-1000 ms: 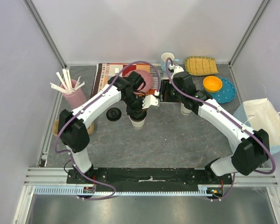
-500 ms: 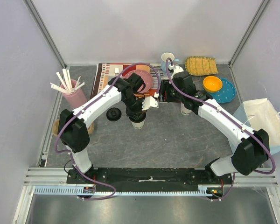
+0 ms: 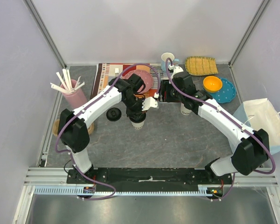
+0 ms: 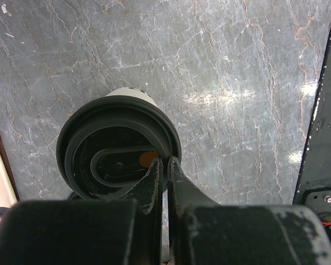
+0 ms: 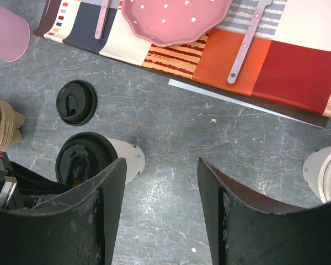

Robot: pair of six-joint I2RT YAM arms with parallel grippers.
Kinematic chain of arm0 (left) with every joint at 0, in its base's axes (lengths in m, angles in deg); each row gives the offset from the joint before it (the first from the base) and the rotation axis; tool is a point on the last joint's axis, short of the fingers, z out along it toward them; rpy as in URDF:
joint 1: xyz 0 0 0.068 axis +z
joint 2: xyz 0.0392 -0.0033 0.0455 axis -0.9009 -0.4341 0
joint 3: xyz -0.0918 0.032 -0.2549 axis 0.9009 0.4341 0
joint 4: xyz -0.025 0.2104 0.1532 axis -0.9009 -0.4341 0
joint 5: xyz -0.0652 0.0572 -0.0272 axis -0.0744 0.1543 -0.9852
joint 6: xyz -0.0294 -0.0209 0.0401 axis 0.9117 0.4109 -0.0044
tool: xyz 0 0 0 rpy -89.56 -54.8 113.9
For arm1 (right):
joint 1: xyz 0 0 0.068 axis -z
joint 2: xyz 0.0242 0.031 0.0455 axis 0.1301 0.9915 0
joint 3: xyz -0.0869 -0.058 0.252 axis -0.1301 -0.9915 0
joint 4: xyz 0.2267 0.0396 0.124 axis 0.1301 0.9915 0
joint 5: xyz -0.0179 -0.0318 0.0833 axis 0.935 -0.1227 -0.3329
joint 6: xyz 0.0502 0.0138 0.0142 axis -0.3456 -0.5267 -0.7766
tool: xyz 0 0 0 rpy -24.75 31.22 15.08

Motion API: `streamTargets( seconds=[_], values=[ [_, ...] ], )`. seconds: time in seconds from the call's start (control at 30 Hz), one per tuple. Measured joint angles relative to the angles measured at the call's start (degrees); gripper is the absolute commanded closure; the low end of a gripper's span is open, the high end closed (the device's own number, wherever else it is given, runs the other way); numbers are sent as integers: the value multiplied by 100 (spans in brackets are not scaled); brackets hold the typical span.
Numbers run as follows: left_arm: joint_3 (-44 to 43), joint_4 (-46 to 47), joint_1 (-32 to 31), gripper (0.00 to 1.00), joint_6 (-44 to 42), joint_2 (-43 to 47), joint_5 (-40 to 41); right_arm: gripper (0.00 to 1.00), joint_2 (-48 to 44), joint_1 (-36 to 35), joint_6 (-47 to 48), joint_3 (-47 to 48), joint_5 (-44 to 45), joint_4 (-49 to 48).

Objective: Pack the takeout coffee

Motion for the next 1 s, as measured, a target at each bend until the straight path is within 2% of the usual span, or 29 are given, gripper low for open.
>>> streamTargets(
  seconds=[0.13, 0.17, 0.27, 0.4, 0.63, 0.73, 0.87, 0.93, 1.0],
  values=[
    [0, -2, 0, 97, 11, 0, 0, 38, 2, 0, 0, 0, -4, 0],
    [0, -2, 0, 86, 11, 0, 2, 38, 2, 0, 0, 0, -7, 0],
    [0, -4, 0, 71, 11, 0, 2, 38, 2, 0, 0, 0, -15, 0],
    [0, -2, 0, 61, 35, 0, 9, 38, 7, 0, 2, 0, -22, 0],
    [-2, -2, 0, 54, 55, 0, 28, 38, 33, 0, 0, 0, -42, 0],
    [-33, -4, 0, 48, 74, 0, 31, 37, 33, 0, 0, 0, -55, -2],
    [-205, -28, 17, 28, 129, 0, 31, 37, 33, 0, -2, 0, -131, -2],
    [-372, -74, 33, 22, 170, 2, 22, 37, 33, 0, -7, 0, -175, -4],
    [-538, -98, 57, 21, 216, 13, 4, 39, 35, 0, -26, 0, -225, -7]
  ],
)
